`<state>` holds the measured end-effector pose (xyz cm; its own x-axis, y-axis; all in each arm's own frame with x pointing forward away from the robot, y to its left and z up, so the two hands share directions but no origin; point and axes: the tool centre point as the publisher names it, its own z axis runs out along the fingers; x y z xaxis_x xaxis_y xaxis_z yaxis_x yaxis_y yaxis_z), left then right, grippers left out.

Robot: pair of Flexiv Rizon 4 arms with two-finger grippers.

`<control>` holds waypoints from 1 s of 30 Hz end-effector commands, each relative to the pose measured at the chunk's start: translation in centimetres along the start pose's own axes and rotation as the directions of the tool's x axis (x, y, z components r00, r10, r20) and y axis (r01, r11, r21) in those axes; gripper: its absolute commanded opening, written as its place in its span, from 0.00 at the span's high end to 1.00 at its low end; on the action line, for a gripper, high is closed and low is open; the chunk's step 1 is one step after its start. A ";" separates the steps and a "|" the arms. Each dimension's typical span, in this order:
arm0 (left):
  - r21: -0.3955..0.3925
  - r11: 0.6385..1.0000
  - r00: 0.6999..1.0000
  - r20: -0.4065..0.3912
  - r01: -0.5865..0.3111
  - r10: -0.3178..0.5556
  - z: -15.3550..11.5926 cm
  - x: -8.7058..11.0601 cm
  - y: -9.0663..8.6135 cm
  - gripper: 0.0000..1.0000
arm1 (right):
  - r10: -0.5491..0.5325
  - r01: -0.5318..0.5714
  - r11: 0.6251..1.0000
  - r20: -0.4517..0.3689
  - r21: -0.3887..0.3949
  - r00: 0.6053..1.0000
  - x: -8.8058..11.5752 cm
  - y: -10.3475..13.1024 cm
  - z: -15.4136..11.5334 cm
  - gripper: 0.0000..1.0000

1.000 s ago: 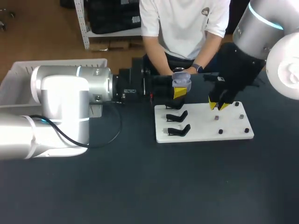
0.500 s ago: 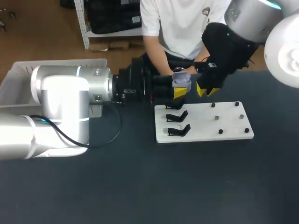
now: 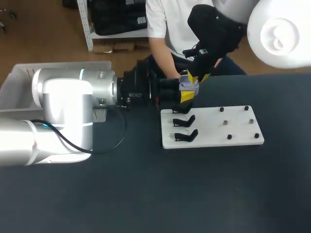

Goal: Pick up each earbud case from the left stands, insert the matching earbuds, close the lid, and place the case in the box.

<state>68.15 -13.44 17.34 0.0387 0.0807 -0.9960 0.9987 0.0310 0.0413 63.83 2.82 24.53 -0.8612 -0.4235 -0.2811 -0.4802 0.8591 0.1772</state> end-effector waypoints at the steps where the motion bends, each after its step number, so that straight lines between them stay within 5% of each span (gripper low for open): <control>1: -0.005 1.000 1.000 0.004 -0.003 0.003 0.0 0.1 -0.1 1.00 | 0.001 -0.001 1.000 -0.012 0.000 1.000 -0.4 0.1 0.0 1.00; 30: -0.005 1.000 1.000 0.004 -0.003 0.003 0.0 0.1 -0.1 1.00 | -0.014 0.014 1.000 -0.007 0.005 1.000 -0.4 0.1 0.1 1.00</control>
<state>68.15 -13.44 17.34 0.0387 0.0807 -0.9960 0.9987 0.0310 0.0413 64.19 3.06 24.60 -0.8606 -0.4307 -0.2719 -0.4842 0.8574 0.1742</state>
